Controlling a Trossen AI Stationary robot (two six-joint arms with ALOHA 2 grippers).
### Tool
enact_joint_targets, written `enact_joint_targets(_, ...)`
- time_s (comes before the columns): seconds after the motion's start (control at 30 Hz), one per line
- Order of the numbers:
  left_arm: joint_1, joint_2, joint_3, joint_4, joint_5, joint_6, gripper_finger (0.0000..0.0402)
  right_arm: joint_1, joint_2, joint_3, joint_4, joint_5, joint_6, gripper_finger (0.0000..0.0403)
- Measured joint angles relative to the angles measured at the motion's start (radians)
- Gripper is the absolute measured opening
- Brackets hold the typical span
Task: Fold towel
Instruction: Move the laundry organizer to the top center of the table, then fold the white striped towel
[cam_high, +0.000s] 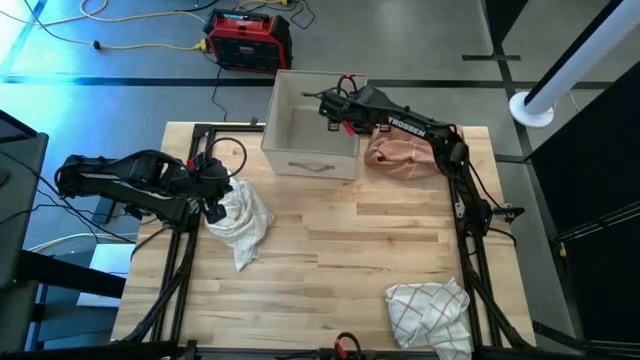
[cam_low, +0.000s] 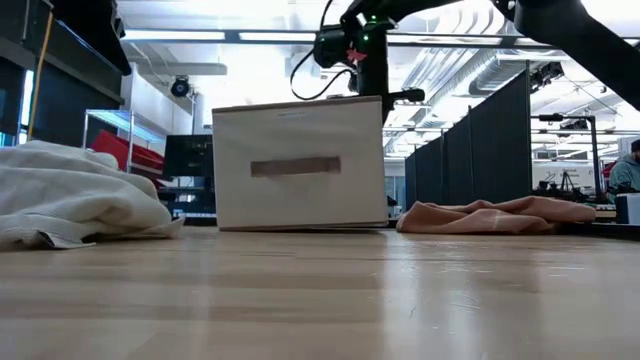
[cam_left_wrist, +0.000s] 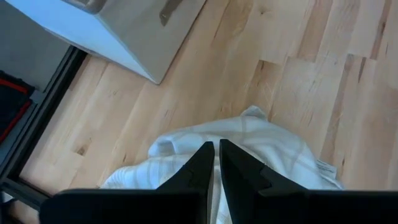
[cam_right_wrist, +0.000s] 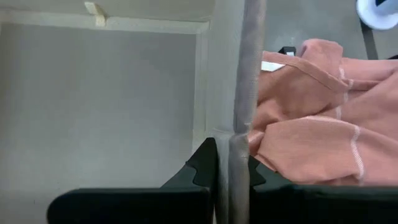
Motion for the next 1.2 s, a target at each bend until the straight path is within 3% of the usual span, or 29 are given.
enact_joint_targets(0.17,0.0,0.0,0.0,0.0,-0.003,0.0,0.0018,-0.001,0.002,0.0,0.006,0.003,-0.031,0.0018)
enact_joint_targets(0.5,0.0,0.0,0.0,0.0,-0.004,0.0,0.0018,0.0,0.001,0.0,-0.012,0.027,-0.13,0.0134)
enact_joint_targets(0.63,0.0,0.0,0.0,0.0,-0.004,0.004,0.0018,0.007,-0.016,0.019,-0.057,0.075,-0.238,0.0163)
enact_joint_targets(0.8,0.0,0.0,0.0,0.0,-0.005,0.026,0.0018,0.057,-0.057,0.101,-0.075,0.119,-0.429,0.0174)
enact_joint_targets(1.0,0.0,0.0,0.0,-0.001,0.037,0.026,0.0018,0.152,-0.213,0.076,-0.066,0.176,-0.476,0.0173)
enact_joint_targets(1.2,0.0,0.015,0.0,0.012,0.129,-0.045,0.0021,0.272,-0.333,0.076,-0.075,0.114,-0.611,0.0172)
